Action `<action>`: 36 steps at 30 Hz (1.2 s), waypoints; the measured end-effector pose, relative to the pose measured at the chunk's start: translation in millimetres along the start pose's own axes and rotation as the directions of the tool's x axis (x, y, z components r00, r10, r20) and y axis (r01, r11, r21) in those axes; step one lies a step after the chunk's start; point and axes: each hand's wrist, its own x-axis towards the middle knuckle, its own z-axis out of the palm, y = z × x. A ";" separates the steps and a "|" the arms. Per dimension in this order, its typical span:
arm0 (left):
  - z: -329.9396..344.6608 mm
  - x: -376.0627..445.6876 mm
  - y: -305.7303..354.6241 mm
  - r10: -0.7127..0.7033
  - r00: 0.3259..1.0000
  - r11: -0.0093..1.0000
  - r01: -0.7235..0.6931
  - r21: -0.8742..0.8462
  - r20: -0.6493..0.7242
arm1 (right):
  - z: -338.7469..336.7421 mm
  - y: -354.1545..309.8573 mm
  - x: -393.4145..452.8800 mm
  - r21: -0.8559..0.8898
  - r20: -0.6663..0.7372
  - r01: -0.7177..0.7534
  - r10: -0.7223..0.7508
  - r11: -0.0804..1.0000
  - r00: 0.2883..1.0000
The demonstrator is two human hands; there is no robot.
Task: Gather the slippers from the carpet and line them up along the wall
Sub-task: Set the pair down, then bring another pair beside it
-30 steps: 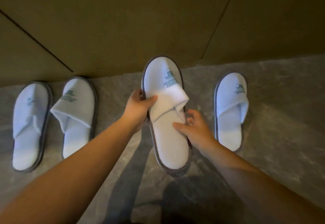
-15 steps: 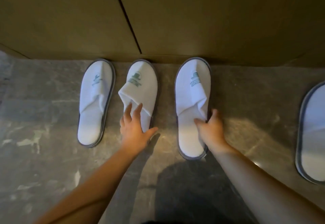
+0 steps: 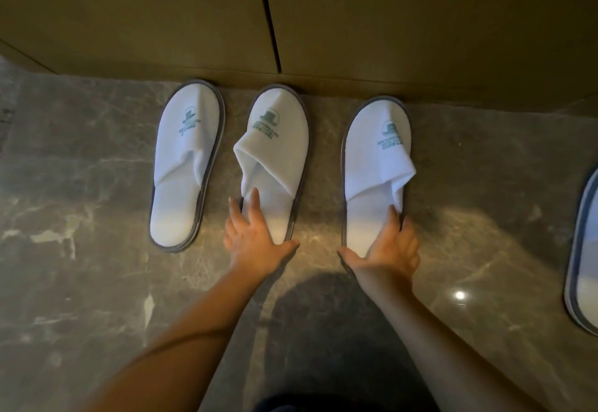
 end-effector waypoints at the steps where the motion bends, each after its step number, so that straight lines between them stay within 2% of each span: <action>1: 0.5 0.1 0.6 0.006 1.000 1.000 -0.005 0.024 -0.005 | 3.4 -0.6 -1.1 -0.026 0.002 0.004 -0.004 1.000 1.000; 5: 0.4 0.9 3.2 0.013 1.000 0.998 -0.012 0.068 -0.012 | 7.8 -3.3 1.4 -0.049 -0.005 -0.015 0.014 0.999 1.000; 14: 4.6 -2.2 10.7 0.015 0.999 0.998 -0.013 0.064 -0.035 | 8.7 -1.2 2.1 0.013 -0.047 -0.037 0.037 0.999 0.998; 25: 6.2 -2.3 9.1 0.033 0.999 0.998 -0.030 0.058 -0.041 | 12.5 -1.5 0.3 0.026 -0.084 0.006 -0.004 1.000 0.996; 36: 7.9 -1.9 6.4 0.031 0.999 0.998 -0.029 0.049 -0.024 | 12.8 -2.5 -1.1 0.032 -0.064 -0.022 0.024 0.999 0.998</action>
